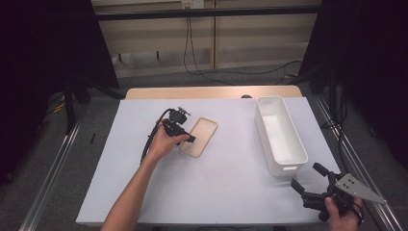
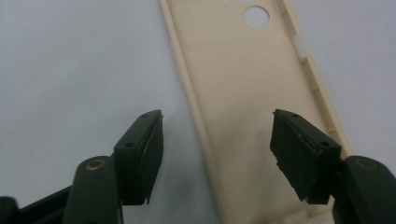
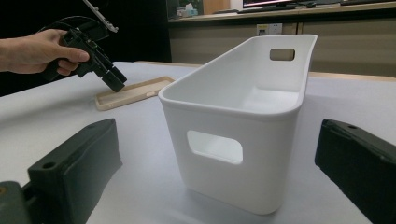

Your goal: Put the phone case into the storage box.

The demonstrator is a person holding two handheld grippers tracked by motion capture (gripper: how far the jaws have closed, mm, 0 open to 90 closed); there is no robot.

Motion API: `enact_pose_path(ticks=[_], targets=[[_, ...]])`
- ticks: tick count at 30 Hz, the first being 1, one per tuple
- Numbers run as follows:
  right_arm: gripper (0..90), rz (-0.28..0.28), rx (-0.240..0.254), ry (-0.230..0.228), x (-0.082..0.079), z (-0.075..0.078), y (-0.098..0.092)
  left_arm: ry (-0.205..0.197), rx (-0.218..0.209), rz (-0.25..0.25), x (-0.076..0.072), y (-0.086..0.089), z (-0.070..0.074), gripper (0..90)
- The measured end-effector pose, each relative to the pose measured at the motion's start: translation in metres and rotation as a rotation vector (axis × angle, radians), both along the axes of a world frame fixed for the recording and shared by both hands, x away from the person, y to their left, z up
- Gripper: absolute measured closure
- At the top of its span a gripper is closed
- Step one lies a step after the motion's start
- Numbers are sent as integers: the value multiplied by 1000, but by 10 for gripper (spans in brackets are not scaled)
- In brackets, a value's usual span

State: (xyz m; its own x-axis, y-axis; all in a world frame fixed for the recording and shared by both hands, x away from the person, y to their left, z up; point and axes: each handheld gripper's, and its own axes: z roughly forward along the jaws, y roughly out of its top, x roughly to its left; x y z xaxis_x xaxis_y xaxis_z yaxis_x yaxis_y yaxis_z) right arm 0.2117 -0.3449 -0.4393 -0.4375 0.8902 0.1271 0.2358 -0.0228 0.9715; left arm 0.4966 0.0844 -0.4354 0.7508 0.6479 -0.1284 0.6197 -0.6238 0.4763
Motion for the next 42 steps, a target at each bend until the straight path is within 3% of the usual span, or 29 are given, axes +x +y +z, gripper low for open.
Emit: enact_pose_path(ticks=[9,11,16,18,20,42], targets=[[0,0,0,2,0,0,1,14,17,4,0,1,-6,474],[0,-1,-2,2,0,0,0,0,26,6,-1,1,-6,511],[0,0,-3,3,0,0,0,0,16,1,-2,1,-6,553],[0,4,-5,4,0,-1,0,4,18,4,-3,-1,-5,632],[0,2,-3,3,0,0,0,-6,28,9,-4,-3,-5,633],[0,7,-9,3,0,-1,0,53,-6,46,5,7,-5,806]])
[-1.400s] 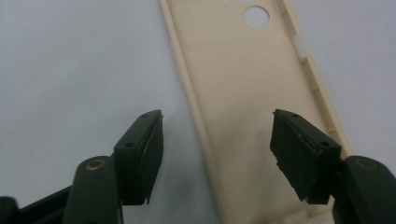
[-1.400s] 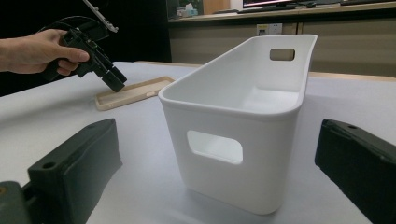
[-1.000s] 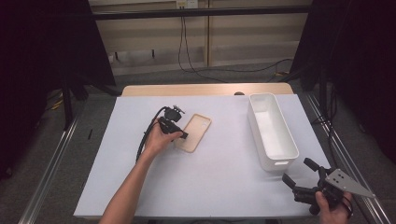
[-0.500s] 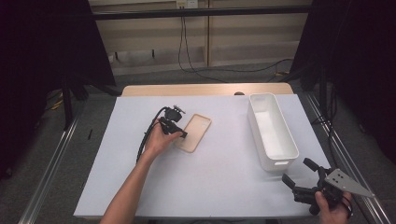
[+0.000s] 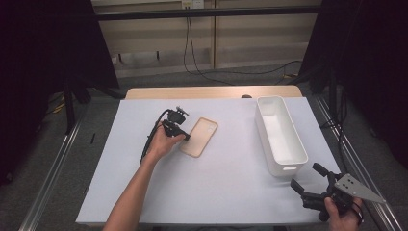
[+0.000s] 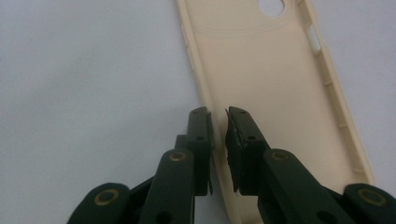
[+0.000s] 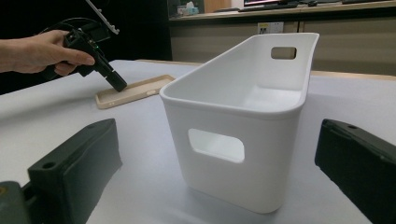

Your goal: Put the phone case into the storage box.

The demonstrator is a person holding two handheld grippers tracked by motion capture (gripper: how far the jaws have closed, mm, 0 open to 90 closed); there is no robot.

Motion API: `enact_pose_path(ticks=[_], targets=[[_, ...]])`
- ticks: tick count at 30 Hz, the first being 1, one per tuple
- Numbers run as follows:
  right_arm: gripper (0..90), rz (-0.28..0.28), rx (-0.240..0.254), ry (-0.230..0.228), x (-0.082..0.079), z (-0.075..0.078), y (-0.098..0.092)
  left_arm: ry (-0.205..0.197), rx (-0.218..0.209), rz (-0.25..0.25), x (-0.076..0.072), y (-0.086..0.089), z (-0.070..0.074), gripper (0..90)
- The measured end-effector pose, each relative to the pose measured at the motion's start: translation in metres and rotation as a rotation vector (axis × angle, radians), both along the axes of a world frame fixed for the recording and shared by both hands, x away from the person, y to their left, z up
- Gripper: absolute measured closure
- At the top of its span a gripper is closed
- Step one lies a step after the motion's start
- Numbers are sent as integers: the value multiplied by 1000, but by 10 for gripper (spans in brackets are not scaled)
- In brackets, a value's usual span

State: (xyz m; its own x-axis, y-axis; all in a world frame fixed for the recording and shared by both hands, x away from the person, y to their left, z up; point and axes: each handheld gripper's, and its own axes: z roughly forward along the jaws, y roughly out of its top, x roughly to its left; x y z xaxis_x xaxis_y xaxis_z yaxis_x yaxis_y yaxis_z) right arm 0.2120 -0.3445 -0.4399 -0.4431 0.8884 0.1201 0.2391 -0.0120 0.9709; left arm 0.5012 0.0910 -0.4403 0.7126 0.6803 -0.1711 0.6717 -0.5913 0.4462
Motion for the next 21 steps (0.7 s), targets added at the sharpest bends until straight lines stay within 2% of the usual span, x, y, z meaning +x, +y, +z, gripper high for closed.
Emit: enact_pose_path(ticks=[8,11,14,21], targets=[[0,-14,4,-7,-1,1,0,-12,25,-3,-1,-2,1,836],[0,-6,4,4,0,0,0,-18,26,-5,-2,-3,1,839],[0,1,-3,2,0,0,0,-41,38,-26,-3,-4,1,840],[0,-2,5,-3,0,1,0,-40,47,-16,-3,-6,2,866]])
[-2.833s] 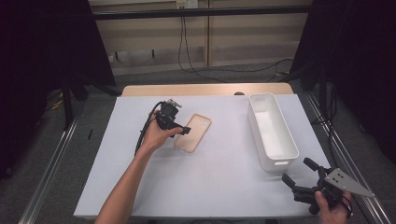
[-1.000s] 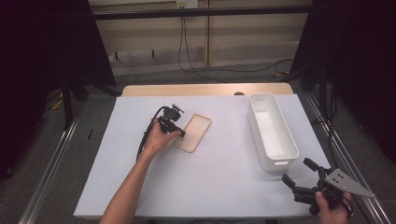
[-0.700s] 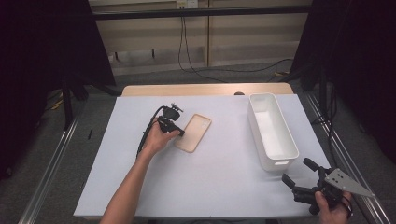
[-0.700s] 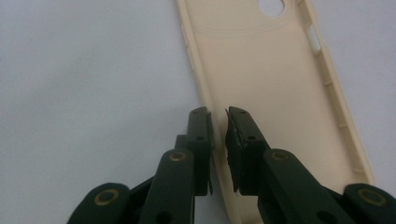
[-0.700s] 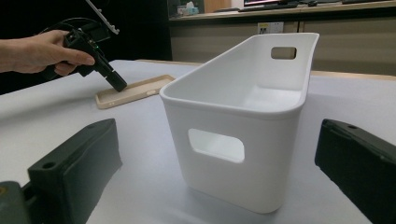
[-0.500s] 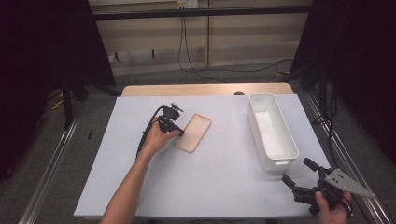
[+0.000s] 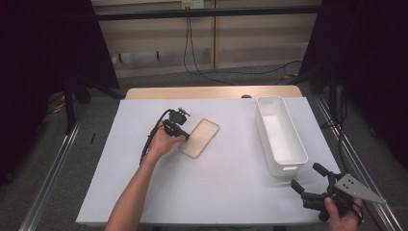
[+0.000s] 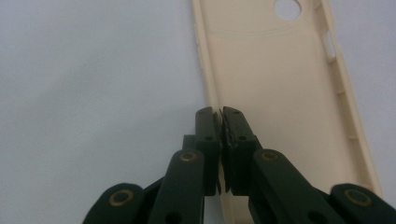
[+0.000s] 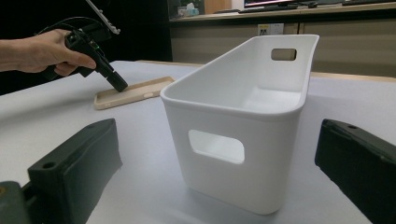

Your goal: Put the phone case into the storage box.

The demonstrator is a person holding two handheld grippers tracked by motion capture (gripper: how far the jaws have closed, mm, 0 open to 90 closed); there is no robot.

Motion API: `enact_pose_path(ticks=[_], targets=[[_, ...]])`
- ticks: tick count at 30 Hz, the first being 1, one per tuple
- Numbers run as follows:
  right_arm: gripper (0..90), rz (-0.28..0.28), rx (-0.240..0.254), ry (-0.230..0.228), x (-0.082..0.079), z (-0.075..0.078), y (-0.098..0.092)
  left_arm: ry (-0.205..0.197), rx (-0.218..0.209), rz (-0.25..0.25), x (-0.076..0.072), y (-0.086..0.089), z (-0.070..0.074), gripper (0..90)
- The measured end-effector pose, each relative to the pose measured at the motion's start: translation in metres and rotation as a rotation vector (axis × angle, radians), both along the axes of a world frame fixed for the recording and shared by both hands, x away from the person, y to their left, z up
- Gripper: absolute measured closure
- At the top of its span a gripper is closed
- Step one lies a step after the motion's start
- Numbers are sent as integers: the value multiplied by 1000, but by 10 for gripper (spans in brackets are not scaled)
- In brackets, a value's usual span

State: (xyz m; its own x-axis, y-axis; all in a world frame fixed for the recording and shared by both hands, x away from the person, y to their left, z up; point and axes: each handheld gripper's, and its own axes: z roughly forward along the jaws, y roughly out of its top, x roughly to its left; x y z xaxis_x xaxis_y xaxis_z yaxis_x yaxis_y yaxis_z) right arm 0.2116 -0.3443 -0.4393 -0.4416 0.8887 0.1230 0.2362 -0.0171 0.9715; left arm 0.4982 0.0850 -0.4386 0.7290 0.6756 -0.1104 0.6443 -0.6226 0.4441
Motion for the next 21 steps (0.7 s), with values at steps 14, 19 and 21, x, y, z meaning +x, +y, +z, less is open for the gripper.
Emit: enact_pose_path(ticks=[14,19,21], targets=[[0,1,-9,2,0,-1,0,-17,-4,26,-4,0,0,876],[0,-1,-6,3,0,-1,0,-34,-1,20,-6,1,1,876],[0,-2,-7,2,0,-1,0,-32,-3,20,-6,1,1,876]])
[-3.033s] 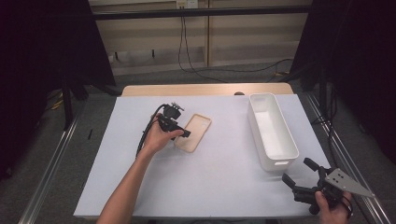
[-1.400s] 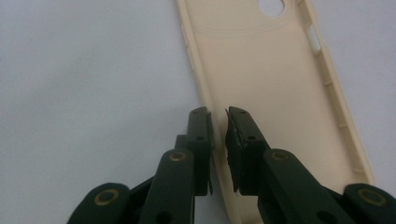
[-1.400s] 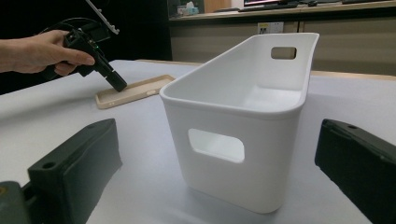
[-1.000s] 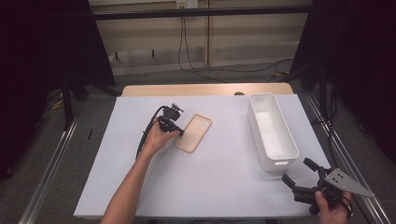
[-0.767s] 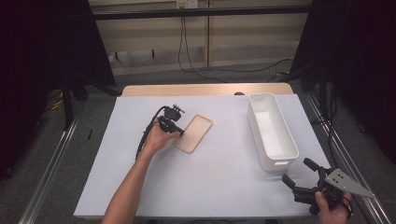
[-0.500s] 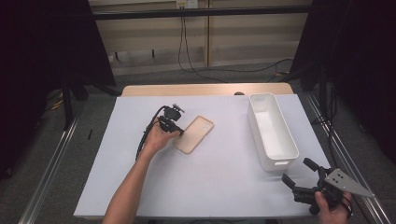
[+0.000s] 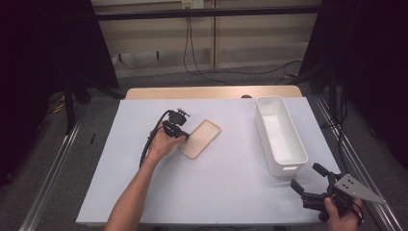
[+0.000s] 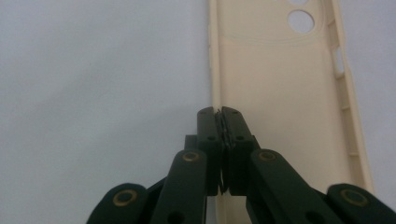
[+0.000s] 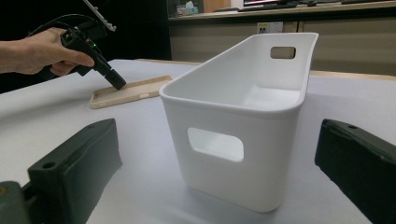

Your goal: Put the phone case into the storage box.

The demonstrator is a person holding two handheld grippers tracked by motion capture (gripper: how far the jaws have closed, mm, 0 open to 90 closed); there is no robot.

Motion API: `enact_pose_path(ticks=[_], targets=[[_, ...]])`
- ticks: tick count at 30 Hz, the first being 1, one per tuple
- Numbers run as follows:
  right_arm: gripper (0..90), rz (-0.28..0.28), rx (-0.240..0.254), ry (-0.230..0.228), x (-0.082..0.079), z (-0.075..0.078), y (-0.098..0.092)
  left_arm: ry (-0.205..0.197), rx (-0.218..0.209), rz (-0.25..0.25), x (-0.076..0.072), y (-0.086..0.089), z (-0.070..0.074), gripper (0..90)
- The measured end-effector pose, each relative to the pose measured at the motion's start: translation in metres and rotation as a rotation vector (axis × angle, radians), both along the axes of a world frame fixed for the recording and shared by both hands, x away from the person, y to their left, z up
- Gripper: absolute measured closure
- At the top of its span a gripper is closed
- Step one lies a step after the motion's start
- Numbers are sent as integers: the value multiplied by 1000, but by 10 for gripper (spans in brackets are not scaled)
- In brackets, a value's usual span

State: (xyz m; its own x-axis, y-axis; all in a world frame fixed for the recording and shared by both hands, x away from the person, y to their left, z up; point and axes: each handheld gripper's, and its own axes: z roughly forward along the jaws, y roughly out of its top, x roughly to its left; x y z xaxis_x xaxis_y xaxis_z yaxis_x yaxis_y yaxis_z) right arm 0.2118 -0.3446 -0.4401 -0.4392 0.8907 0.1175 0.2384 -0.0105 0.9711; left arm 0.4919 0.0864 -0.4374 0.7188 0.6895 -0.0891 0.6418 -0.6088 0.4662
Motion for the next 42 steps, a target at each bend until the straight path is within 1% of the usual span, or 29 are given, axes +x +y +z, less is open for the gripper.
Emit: enact_pose_path(ticks=[1,2,4,5,6,7,9,10,12,14,15,16,19,20,21,22,23,25,26,27,28,29,36,39,42], targets=[[0,2,-1,0,0,0,0,-5,-8,13,-1,1,1,876],[0,2,0,0,0,0,1,-4,-6,10,0,2,1,876],[0,2,-1,1,0,0,1,-19,-15,26,-1,5,2,877],[0,3,-1,1,0,0,1,-11,-30,32,-1,7,2,877],[0,2,0,1,0,0,1,-18,-29,32,-1,9,3,877],[0,2,0,1,0,0,1,-23,-37,47,-2,11,3,877],[0,2,-1,0,1,0,1,-34,-50,60,-2,14,5,877],[0,4,-2,0,1,0,1,-31,-70,67,-2,17,6,877],[0,4,-1,0,1,0,1,-55,-88,78,-3,19,9,877],[0,4,0,1,0,0,2,-70,-110,83,-6,22,12,876],[0,3,0,1,1,0,1,-86,-117,86,-7,24,14,877],[0,2,-1,1,0,0,1,-86,-130,89,-8,25,15,877],[0,1,0,1,0,0,1,-127,-154,101,-12,28,17,877],[0,1,0,0,0,0,1,-130,-172,111,-13,28,16,877],[0,0,2,1,0,0,1,-131,-169,103,-14,30,17,877],[0,1,2,1,0,0,1,-146,-170,109,-15,31,17,877],[0,0,2,0,0,0,1,-146,-177,112,-17,32,17,877],[0,1,2,1,0,0,1,-161,-186,116,-19,34,17,877],[0,0,2,1,0,0,2,-163,-200,119,-20,35,17,877],[0,0,3,1,0,0,2,-176,-213,132,-22,35,17,877],[0,-1,2,1,0,0,2,-178,-210,122,-23,37,17,877],[0,0,2,1,0,0,2,-180,-222,128,-24,38,17,877],[0,-2,2,1,0,0,2,-261,-257,157,-36,41,20,877],[0,0,-1,0,0,0,2,-284,-267,157,-42,41,21,877],[0,-2,-1,0,0,0,1,-304,-290,157,-47,40,21,877]])
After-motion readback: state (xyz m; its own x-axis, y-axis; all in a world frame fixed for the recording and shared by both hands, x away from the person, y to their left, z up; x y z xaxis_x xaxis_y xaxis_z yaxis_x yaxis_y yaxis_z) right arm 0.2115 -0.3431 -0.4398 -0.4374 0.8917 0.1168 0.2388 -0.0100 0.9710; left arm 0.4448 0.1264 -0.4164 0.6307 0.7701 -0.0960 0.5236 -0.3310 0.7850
